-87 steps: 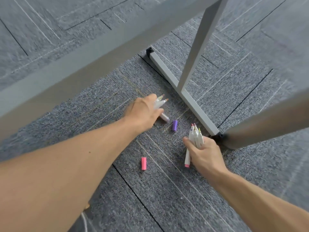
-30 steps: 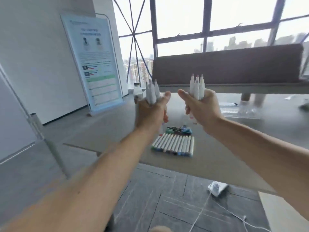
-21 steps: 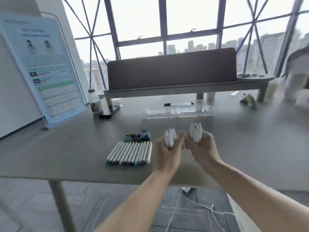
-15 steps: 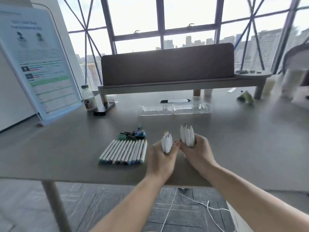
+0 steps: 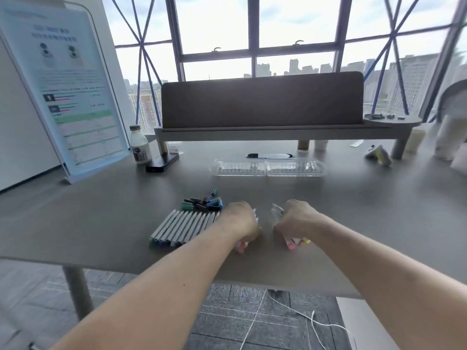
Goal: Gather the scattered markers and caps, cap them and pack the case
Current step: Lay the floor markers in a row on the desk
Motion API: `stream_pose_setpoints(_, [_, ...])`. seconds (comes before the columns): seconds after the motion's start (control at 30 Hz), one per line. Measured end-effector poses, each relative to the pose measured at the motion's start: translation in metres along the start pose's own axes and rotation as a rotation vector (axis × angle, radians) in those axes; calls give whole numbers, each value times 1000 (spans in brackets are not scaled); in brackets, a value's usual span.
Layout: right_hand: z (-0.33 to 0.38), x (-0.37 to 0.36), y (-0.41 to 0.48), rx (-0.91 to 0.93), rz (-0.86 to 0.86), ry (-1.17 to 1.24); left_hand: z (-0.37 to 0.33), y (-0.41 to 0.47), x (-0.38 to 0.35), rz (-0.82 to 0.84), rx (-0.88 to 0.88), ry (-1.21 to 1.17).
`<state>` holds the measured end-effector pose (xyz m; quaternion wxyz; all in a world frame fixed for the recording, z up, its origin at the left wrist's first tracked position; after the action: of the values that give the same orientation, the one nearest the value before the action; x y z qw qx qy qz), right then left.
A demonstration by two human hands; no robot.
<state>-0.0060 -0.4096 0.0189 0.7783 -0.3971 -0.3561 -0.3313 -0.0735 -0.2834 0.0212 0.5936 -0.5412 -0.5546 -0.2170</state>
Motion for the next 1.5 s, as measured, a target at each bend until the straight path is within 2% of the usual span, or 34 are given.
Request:
stream_pose_setpoints(0.23, [8, 9, -1, 45, 39, -47, 6, 0, 8, -119, -41, 64])
stream_pose_setpoints(0.37, [-12, 12, -6, 166, -91, -303, 19, -9, 8, -168, -104, 206])
stream_pose_setpoints(0.5, [-48, 4, -13, 366, -137, -402, 41, -23, -2, -266, -360, 376])
stream_pose_setpoints(0.57, [-61, -3, -19, 535, -125, -467, 53, -26, -9, -226, -499, 487])
stream_pose_setpoints(0.63, [-68, -10, -19, 629, -114, -528, 63, -24, -14, -130, -559, 559])
stream_pose_setpoints(0.77, [-59, -22, -12, 671, -153, -549, 66, -21, -22, -99, -559, 471])
stream_pose_setpoints(0.93, [-50, -31, -5, 713, -263, -512, 65, -16, -27, -288, -579, 433])
stream_pose_setpoints(1.03, [-50, -31, -4, 732, -291, -513, 67, -15, -27, -326, -560, 471])
stream_pose_setpoints(1.1, [-51, -28, -5, 735, -288, -547, 66, -16, -24, -308, -570, 484])
stream_pose_setpoints(1.27, [-56, -24, -7, 741, -190, -553, 62, -6, -25, -140, -601, 448])
stream_pose_setpoints(1.5, [-53, -29, -5, 821, -302, -454, 66, -2, -26, -134, -659, 402])
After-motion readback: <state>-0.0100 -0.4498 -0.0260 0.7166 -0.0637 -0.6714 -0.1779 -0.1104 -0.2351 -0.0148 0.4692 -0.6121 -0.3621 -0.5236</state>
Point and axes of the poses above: each hand's wrist, its own y-axis towards the middle knuckle, its own x-axis out of the back of the hand, z = x × y, the point moved 2 cm from there along y, towards the middle knuckle, and after that the axes turned 14 degrees about z, right-handed, at the moved point
